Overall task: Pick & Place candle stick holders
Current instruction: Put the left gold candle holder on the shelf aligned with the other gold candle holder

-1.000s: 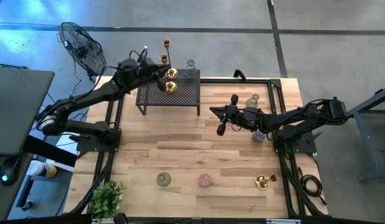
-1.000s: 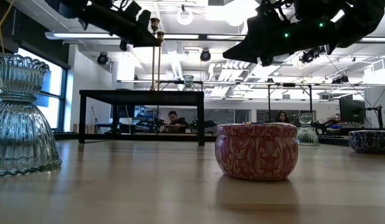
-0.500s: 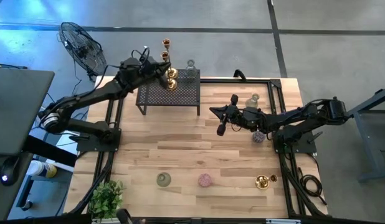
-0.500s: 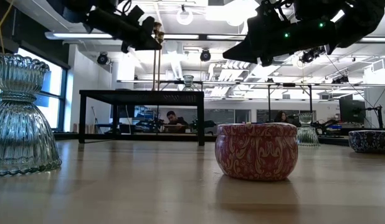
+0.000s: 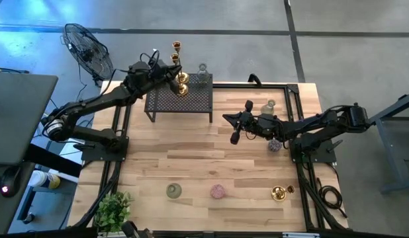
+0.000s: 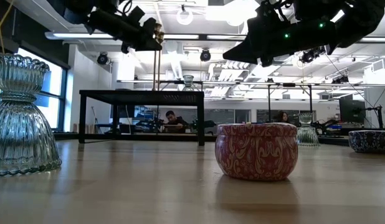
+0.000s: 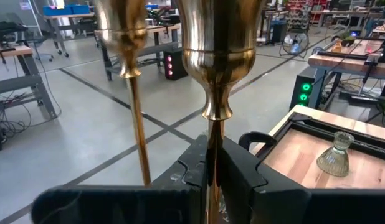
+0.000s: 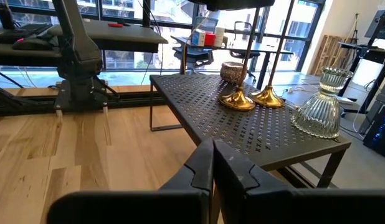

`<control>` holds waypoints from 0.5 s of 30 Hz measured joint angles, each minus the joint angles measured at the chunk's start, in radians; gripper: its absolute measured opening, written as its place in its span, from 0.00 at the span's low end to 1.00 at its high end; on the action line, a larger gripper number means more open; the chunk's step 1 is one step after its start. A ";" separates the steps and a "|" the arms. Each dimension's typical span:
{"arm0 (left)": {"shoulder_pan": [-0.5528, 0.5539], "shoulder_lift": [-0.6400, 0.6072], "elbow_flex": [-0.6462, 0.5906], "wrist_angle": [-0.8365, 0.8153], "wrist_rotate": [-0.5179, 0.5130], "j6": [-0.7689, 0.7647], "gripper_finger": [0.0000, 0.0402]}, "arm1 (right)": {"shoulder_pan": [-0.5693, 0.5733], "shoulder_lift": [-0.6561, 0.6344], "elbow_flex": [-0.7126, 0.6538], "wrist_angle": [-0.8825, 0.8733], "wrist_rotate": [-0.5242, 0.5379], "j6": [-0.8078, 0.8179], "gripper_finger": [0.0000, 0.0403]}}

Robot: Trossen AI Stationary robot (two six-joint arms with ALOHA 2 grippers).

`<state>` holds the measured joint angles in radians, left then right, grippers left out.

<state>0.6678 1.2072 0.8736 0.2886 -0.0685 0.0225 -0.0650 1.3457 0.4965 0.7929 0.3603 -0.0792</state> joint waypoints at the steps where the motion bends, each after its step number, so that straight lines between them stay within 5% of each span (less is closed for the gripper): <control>1: 0.000 0.000 -0.001 -0.002 -0.002 0.000 0.09 | 0.000 0.000 0.000 0.000 0.000 0.000 0.00; 15: 0.000 0.001 -0.001 0.001 -0.005 0.008 0.14 | 0.000 0.000 0.000 0.000 0.000 0.000 0.01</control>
<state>0.6678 1.2083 0.8722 0.2900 -0.0734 0.0303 -0.0650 1.3457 0.4965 0.7929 0.3603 -0.0792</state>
